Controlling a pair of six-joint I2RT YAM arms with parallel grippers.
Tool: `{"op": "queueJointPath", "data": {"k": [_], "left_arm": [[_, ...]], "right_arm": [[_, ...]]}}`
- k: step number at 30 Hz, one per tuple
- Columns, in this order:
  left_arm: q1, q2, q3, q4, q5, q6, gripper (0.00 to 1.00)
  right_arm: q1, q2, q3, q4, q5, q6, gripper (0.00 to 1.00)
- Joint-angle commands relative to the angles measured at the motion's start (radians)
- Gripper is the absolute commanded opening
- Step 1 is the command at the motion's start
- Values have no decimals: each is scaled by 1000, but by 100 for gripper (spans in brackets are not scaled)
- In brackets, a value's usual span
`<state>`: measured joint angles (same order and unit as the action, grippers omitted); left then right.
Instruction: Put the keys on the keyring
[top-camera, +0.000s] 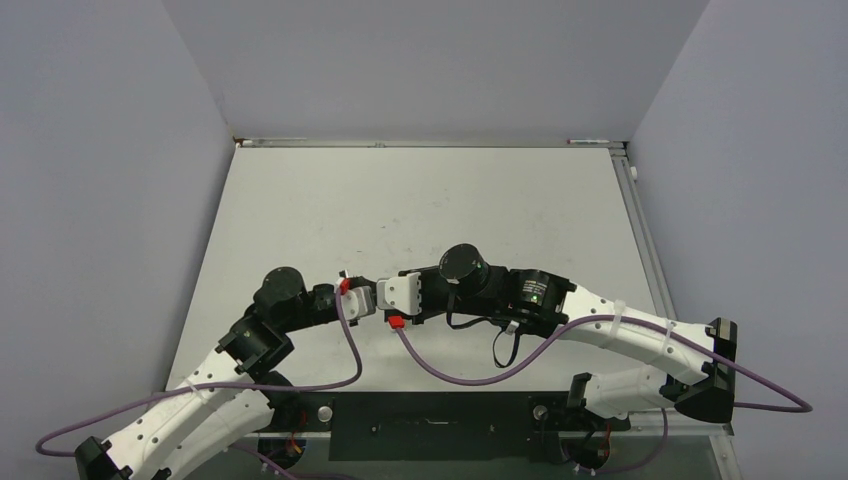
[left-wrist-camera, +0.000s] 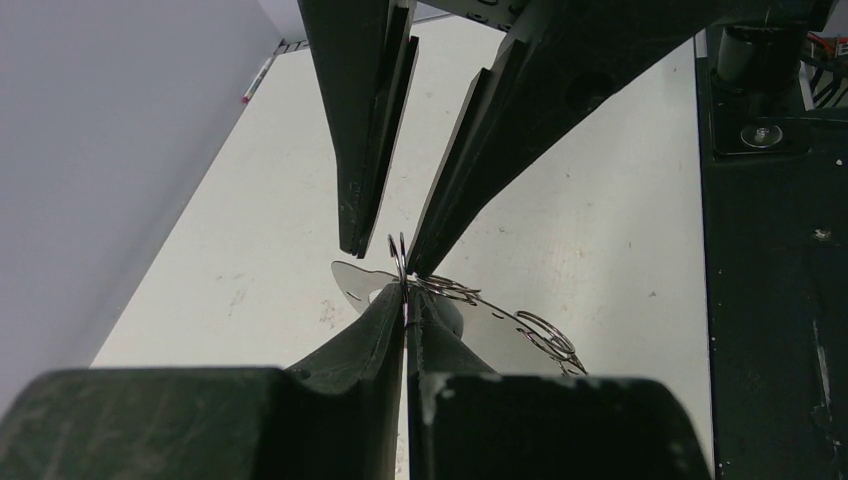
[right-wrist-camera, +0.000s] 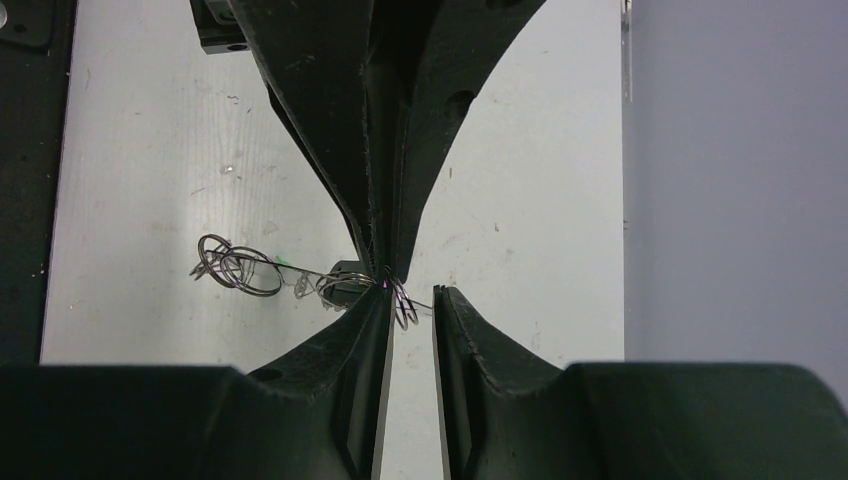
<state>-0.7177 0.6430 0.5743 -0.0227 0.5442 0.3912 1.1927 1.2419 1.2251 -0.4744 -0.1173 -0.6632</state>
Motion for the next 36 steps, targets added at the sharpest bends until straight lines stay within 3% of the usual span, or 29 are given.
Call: {"op": "queueJointPath", "data": {"k": [1, 23, 32, 36], "left_arm": [[-6, -9, 51, 26, -8, 12, 0], [-9, -17, 47, 28, -2, 16, 0], [-9, -23, 44, 36, 7, 12, 0], [-9, -25, 42, 40, 7, 12, 0]], "right_arm": [[7, -6, 45, 15, 23, -9, 23], [7, 46, 39, 23, -1, 4, 9], [6, 68, 51, 16, -1, 17, 16], [5, 73, 56, 13, -15, 14, 6]]}}
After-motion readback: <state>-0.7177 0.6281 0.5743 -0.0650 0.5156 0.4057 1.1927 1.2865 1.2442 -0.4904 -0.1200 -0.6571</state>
